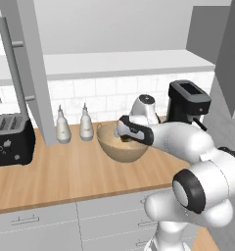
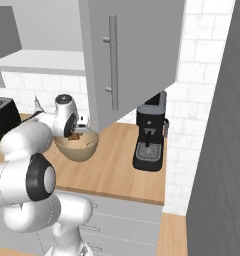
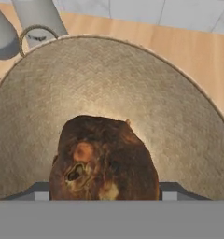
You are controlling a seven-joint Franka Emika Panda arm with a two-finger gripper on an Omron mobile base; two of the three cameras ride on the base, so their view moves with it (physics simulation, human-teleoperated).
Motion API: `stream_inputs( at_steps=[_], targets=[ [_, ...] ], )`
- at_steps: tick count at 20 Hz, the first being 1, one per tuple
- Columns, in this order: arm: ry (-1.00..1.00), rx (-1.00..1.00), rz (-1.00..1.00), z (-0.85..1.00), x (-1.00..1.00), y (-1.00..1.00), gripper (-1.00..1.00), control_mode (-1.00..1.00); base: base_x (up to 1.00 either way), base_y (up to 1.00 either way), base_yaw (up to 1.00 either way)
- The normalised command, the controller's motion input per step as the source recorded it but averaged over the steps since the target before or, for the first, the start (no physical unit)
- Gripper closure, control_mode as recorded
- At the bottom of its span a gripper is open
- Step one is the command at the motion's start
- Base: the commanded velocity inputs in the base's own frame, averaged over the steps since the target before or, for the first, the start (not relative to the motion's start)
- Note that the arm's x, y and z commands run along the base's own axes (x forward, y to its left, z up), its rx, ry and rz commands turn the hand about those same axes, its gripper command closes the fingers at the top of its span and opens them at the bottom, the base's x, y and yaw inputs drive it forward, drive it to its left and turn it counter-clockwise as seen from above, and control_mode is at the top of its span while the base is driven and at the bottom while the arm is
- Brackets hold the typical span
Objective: Open the cabinet, pick up the bread from the cabinet and place it in the basket. Then move the basket to the dining counter.
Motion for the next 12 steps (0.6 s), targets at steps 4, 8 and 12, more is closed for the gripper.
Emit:
stream_inputs(
  at_steps=[4, 8, 12],
  targets=[
    [0.01, -0.03, 0.00, -0.47, 0.34, 0.00, 1.00, -1.00, 0.00, 0.00, 0.00],
    [0.00, -0.06, 0.00, -0.56, 0.33, 0.00, 1.00, -1.00, 0.00, 0.00, 0.00],
    [0.02, -0.05, 0.00, -0.43, 0.31, 0.00, -1.00, -1.00, 0.00, 0.00, 0.00]
  ],
)
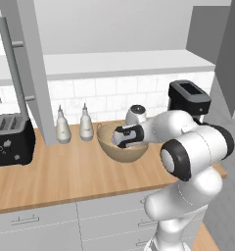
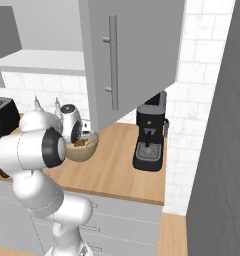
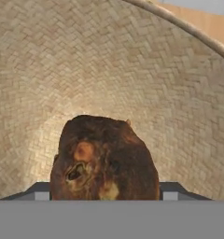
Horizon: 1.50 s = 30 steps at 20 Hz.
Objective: Open the cabinet, pick up the bread from the cabinet and place it in the basket. Then move the basket to the dining counter.
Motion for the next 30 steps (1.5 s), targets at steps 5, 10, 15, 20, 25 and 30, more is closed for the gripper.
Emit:
stream_inputs(
  at_steps=[5, 10, 15, 20, 25, 30],
  targets=[
    [0.04, 0.00, 0.00, -0.15, 0.15, 0.00, -1.00, -1.00, 0.00, 0.00, 0.00],
    [0.00, 0.00, 0.00, 0.00, 0.04, 0.00, -1.00, -1.00, 0.00, 0.00, 0.00],
    [-0.07, 0.01, -0.06, 0.22, -0.18, 0.00, -1.00, -1.00, 0.00, 0.00, 0.00],
    [-0.03, 0.12, -0.25, 0.51, -0.47, 0.00, -1.00, -1.00, 0.00, 0.00, 0.00],
    [0.04, 0.18, -0.39, 0.35, -0.54, 0.00, -1.00, -1.00, 0.00, 0.00, 0.00],
    [0.06, 0.17, -0.44, 0.07, -0.47, -0.01, -1.00, -1.00, 0.00, 0.00, 0.00]
  ],
)
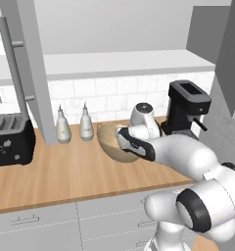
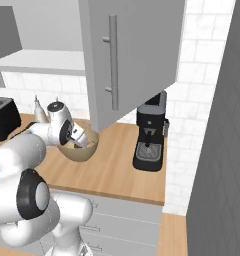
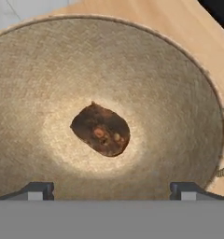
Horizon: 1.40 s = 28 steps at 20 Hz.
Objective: Open the cabinet, pick up the bread from the cabinet and place it in the basket. Then move the basket to the dining counter.
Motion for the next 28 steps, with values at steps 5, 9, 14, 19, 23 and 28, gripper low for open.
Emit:
stream_inputs(
  at_steps=[5, 9, 14, 19, 23, 28],
  targets=[
    [0.00, 0.11, -0.40, 0.00, -0.39, 0.00, -1.00, -1.00, 0.00, 0.00, 0.00],
    [0.02, 0.16, -0.19, 0.00, 0.00, -0.05, -1.00, -1.00, 0.00, 0.00, 0.00],
    [0.00, 0.25, -0.03, 0.00, 0.00, -0.18, -1.00, -1.00, 0.00, 0.00, 0.00],
    [0.00, 0.16, 0.00, 0.00, 0.00, -0.04, -1.00, -1.00, 0.00, 0.00, 0.00],
    [0.06, 0.05, 0.00, -0.10, 0.00, 0.00, -1.00, -1.00, 0.00, 0.00, 0.00],
    [0.05, 0.05, -0.01, -0.19, 0.02, 0.00, -1.00, -1.00, 0.00, 0.00, 0.00]
  ],
)
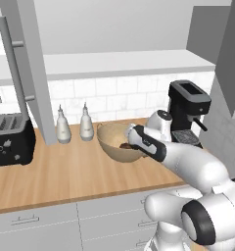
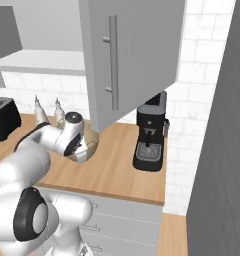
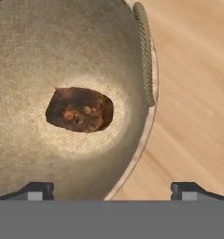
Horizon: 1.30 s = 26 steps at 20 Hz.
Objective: Open the cabinet, pick up the bread from the cabinet and place it in the basket. Then move the basket to the dining counter.
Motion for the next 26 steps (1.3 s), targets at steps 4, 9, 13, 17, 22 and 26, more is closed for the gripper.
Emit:
stream_inputs(
  at_steps=[4, 9, 13, 17, 22, 26],
  targets=[
    [0.04, 0.02, -0.01, -0.13, 0.19, 0.00, -1.00, -1.00, 0.00, 0.00, 0.00],
    [0.01, 0.00, -0.01, -0.11, 0.27, 0.02, -1.00, -1.00, 0.00, 0.00, 0.00],
    [0.04, 0.00, 0.00, -0.29, 0.18, 0.16, 1.00, -1.00, 0.00, 0.00, 0.00],
    [0.05, 0.00, -0.02, -0.52, 0.04, 0.44, 1.00, -1.00, 0.00, 0.00, 0.00],
    [0.05, -0.08, -0.03, -0.69, -0.03, 0.86, 1.00, -1.00, 0.00, 0.00, 0.00],
    [0.10, -0.08, 0.00, -0.30, 0.00, 0.42, 1.00, -1.00, 0.00, 0.00, 0.00]
  ],
)
